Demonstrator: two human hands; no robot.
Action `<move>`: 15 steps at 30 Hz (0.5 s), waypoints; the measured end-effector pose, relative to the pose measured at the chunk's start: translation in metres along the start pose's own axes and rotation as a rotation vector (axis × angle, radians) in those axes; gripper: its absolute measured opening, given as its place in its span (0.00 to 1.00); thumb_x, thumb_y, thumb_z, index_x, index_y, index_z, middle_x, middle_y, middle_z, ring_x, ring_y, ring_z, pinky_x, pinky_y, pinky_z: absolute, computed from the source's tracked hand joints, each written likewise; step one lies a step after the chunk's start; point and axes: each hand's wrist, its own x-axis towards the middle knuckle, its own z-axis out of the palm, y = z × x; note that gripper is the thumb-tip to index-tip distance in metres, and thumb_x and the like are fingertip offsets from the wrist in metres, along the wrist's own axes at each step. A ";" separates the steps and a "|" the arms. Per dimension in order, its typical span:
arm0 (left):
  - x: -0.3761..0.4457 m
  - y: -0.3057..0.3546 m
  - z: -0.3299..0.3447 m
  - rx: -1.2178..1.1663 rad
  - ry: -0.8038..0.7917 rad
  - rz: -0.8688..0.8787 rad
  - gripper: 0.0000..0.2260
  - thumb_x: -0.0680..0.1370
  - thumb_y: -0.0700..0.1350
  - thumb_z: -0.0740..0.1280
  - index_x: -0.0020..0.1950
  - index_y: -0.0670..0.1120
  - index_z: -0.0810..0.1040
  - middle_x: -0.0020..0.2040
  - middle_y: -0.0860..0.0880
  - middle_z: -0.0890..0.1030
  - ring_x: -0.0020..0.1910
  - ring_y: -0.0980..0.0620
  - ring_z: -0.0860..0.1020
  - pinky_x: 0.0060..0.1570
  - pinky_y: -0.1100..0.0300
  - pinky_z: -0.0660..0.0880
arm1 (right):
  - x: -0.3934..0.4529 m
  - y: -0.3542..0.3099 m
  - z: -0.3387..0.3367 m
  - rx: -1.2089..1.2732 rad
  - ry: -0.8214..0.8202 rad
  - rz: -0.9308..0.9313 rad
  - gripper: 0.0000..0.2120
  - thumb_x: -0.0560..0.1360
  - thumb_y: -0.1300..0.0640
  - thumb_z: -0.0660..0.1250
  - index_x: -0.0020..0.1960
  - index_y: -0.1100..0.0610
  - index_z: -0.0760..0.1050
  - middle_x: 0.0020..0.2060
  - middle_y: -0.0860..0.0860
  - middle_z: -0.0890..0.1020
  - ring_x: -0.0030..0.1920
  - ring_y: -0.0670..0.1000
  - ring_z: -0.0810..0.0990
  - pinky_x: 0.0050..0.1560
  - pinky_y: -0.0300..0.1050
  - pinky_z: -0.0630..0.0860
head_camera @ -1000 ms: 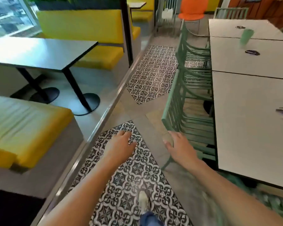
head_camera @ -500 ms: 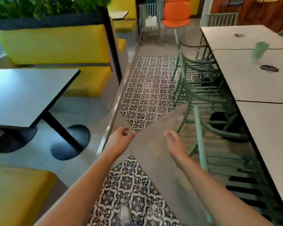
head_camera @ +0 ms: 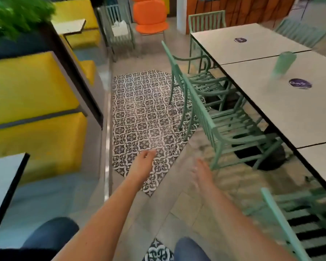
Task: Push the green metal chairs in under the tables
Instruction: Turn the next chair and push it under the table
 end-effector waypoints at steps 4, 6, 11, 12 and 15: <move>0.117 0.042 0.012 0.065 -0.117 0.023 0.17 0.82 0.58 0.57 0.63 0.49 0.72 0.54 0.48 0.79 0.52 0.45 0.78 0.56 0.46 0.76 | 0.075 -0.041 0.043 0.223 0.117 0.070 0.17 0.82 0.50 0.56 0.66 0.58 0.69 0.58 0.61 0.76 0.59 0.60 0.76 0.61 0.54 0.73; 0.171 0.063 0.021 0.161 -0.160 0.085 0.17 0.82 0.58 0.57 0.64 0.48 0.72 0.54 0.49 0.78 0.51 0.49 0.78 0.52 0.50 0.77 | 0.119 -0.062 0.061 0.344 0.158 0.100 0.20 0.82 0.51 0.57 0.69 0.62 0.68 0.57 0.63 0.76 0.55 0.57 0.76 0.55 0.50 0.74; 0.303 0.133 0.049 0.300 -0.308 0.097 0.19 0.82 0.58 0.58 0.66 0.47 0.70 0.59 0.47 0.76 0.56 0.47 0.76 0.59 0.46 0.74 | 0.224 -0.116 0.077 0.656 0.290 0.205 0.13 0.80 0.53 0.59 0.54 0.62 0.76 0.39 0.59 0.78 0.42 0.49 0.75 0.41 0.44 0.73; 0.322 0.145 0.053 0.293 -0.334 0.090 0.19 0.82 0.57 0.58 0.66 0.47 0.70 0.60 0.46 0.76 0.56 0.47 0.76 0.60 0.45 0.74 | 0.235 -0.125 0.075 0.734 0.322 0.207 0.10 0.79 0.52 0.59 0.48 0.56 0.76 0.37 0.54 0.78 0.37 0.47 0.74 0.36 0.43 0.72; 0.375 0.186 0.072 0.245 -0.404 0.062 0.17 0.82 0.55 0.58 0.64 0.45 0.71 0.58 0.44 0.76 0.55 0.45 0.76 0.57 0.45 0.76 | 0.264 -0.152 0.065 1.030 0.432 0.260 0.13 0.80 0.48 0.60 0.52 0.57 0.73 0.42 0.54 0.77 0.37 0.50 0.75 0.38 0.44 0.74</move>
